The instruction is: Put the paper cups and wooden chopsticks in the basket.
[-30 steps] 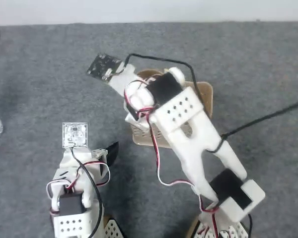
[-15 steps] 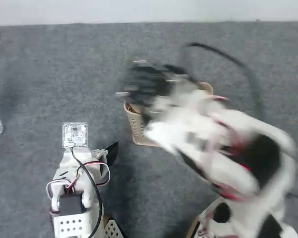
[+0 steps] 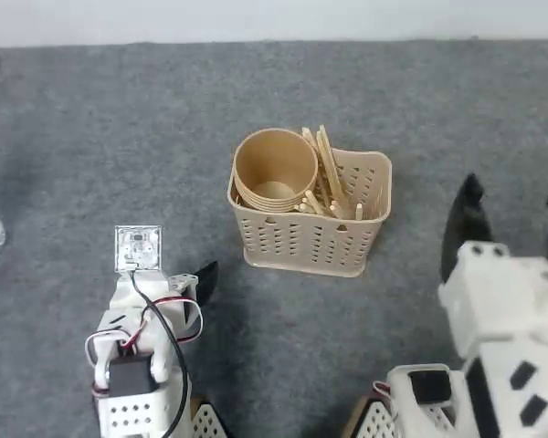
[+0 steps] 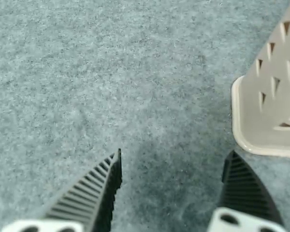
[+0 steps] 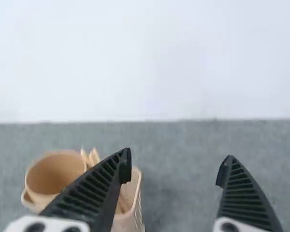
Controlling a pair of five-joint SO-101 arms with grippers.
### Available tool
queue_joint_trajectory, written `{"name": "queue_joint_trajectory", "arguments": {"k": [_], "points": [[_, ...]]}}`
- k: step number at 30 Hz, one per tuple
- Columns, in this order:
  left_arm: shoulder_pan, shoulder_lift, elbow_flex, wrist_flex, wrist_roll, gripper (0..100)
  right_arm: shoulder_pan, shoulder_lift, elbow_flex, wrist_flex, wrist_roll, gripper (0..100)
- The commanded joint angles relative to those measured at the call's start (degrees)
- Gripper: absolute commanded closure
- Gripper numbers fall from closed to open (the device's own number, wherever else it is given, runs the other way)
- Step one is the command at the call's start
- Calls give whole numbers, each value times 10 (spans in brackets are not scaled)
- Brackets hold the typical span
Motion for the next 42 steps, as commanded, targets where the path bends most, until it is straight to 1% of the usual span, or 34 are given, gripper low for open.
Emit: {"name": "queue_joint_trajectory", "arguments": {"k": [1, 4, 6, 11, 14, 19, 22, 27, 30, 32, 34, 37, 40, 42], "points": [[0, -6, -3, -9, 8, 677, -40, -65, 121, 21, -3, 709], [0, -6, -3, -4, 8, 677, -79, -124, 229, 20, -3, 710], [0, -7, -3, -1, 8, 677, -87, -164, 297, 18, -2, 710], [1, -7, -3, -1, 8, 677, -49, -280, 469, -5, -1, 710], [3, -7, -3, -1, 8, 677, -13, -366, 595, -28, 0, 710], [3, -6, -3, -1, 7, 677, 36, -529, 805, -93, 0, 709], [3, -6, -3, -1, 7, 677, 57, -505, 849, -111, -3, 709], [1, -6, -3, 3, 7, 677, 60, -509, 901, -115, -3, 709], [4, -8, -3, 31, 7, 676, 60, -520, 968, -130, -3, 709], [4, -8, -3, 45, 6, 676, 65, -513, 993, -160, -2, 712], [4, -8, -3, 53, 5, 676, 80, -514, 1012, -165, -2, 710], [4, -8, -3, 56, 6, 676, 81, -517, 1068, -167, 1, 712], [3, -7, -3, 62, 7, 676, 103, -517, 1116, -228, 0, 712], [3, -8, -3, 95, 7, 676, 111, -518, 1162, -247, 1, 710]]}}
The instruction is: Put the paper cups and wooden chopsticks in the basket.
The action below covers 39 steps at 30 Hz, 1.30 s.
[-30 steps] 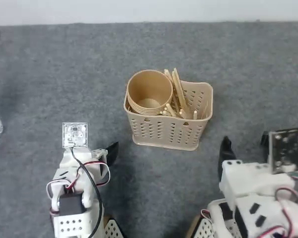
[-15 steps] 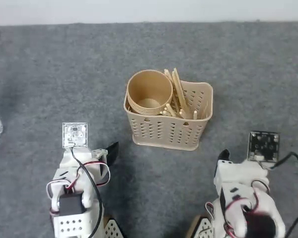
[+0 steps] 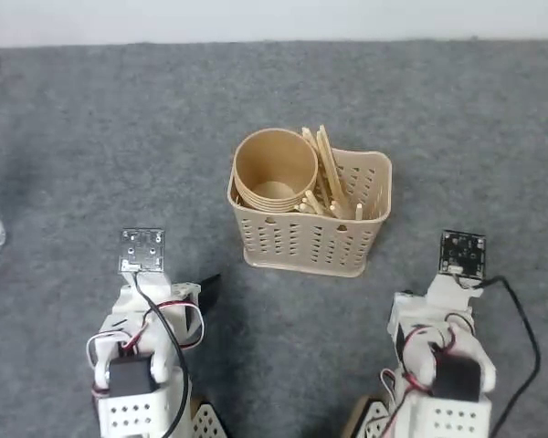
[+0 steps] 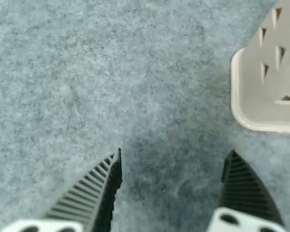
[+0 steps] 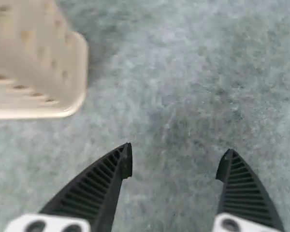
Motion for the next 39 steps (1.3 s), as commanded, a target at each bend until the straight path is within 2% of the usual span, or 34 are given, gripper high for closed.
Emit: {"name": "queue_joint_trajectory", "arguments": {"k": [1, 13, 21, 29, 32, 35, 36, 37, 39], "points": [[2, -8, -3, 52, 5, 676, 15, -1, 71, -44, 1, 710], [-2, -7, -3, 47, 8, 676, 14, 0, 85, -45, 1, 713], [-1, -8, -3, 47, 8, 676, -133, 0, 85, -45, -3, 713], [-1, -8, -3, 47, 8, 678, -123, 0, 85, -45, 0, 713], [-1, -7, -3, 47, 8, 769, -96, 1, 85, -45, 0, 755], [-1, -7, -3, 47, 8, 984, -87, 1, 85, -45, 2, 928], [-1, -7, -3, 47, 8, 995, -92, 1, 85, -45, 2, 993], [-1, -7, -3, 47, 8, 968, -95, 1, 85, -45, 2, 992], [-1, -7, -3, 47, 7, 976, -95, 1, 85, -45, 2, 957]]}}
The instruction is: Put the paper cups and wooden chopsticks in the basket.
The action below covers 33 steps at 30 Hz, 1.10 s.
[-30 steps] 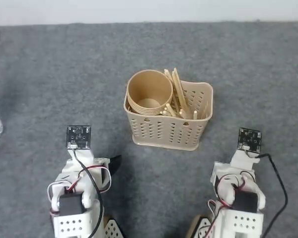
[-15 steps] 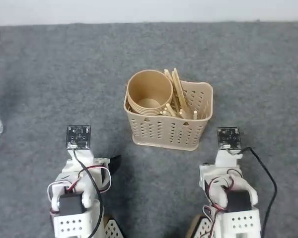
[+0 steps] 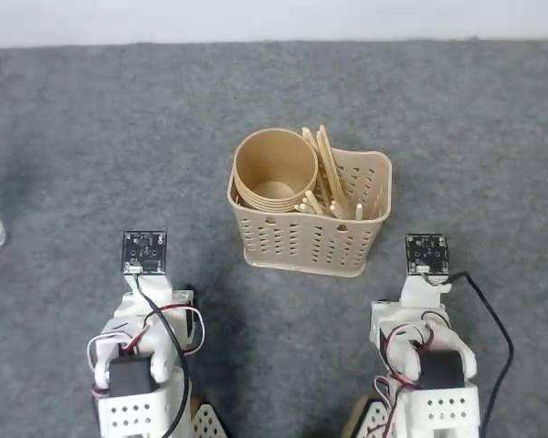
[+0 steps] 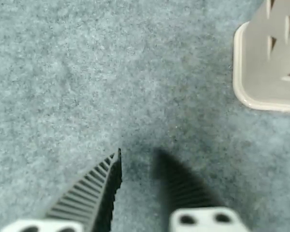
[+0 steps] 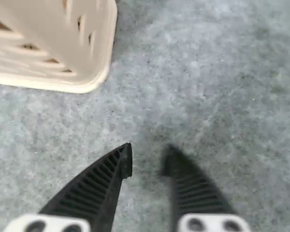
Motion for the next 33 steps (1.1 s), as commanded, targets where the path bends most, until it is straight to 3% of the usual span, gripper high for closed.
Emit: {"name": "queue_joint_trajectory", "arguments": {"k": [1, 33], "points": [[0, -7, -3, 3, 5, 991, 1, -5, 10, -9, 2, 965], [1, -8, -3, 4, 6, 987, 0, -7, 10, -9, 1, 991]]}}
